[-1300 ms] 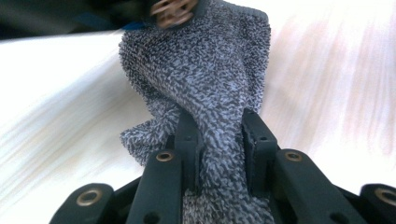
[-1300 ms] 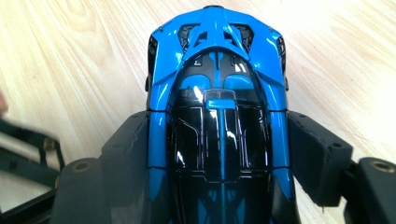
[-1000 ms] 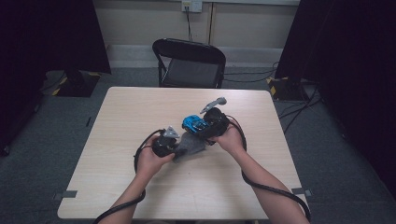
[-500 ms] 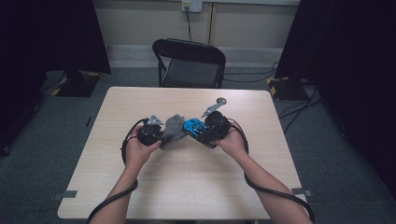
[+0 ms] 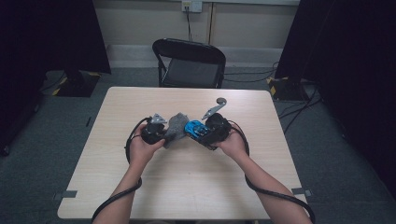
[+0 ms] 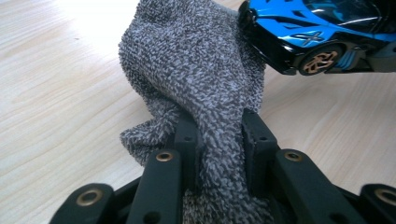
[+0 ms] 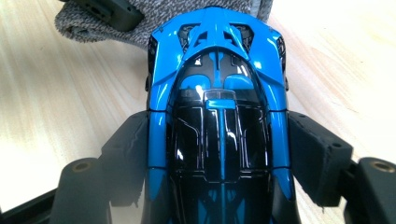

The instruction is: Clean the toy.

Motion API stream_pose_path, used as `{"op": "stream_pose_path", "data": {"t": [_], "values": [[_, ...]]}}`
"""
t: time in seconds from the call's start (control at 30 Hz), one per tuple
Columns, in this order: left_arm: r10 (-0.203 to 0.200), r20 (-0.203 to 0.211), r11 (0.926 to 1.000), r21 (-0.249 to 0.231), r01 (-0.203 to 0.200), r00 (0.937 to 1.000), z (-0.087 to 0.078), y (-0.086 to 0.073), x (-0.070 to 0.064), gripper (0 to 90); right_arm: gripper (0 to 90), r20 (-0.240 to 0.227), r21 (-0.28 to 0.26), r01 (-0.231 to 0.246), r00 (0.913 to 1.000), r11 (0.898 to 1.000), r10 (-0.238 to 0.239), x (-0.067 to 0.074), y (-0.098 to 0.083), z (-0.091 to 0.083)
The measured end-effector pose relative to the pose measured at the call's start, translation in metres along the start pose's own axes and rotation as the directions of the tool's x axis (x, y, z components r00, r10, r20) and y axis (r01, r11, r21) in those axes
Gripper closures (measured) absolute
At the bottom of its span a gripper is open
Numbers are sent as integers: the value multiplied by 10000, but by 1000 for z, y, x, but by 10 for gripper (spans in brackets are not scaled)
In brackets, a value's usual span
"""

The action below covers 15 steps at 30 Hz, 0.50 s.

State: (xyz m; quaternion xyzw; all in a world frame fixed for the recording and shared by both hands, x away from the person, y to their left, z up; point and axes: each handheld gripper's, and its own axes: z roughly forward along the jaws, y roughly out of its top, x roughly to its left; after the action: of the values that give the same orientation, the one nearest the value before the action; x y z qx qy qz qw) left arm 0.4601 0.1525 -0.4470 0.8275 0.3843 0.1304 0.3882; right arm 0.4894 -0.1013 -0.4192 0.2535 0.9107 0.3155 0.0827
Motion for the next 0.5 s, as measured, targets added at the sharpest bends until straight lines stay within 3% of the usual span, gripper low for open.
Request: {"op": "stream_pose_path", "data": {"t": [0.5], "values": [[-37,302,9999,-126,40,9995,7,1,-9,720,286,38,29,120,9999,9999,-120,5,2,2]]}}
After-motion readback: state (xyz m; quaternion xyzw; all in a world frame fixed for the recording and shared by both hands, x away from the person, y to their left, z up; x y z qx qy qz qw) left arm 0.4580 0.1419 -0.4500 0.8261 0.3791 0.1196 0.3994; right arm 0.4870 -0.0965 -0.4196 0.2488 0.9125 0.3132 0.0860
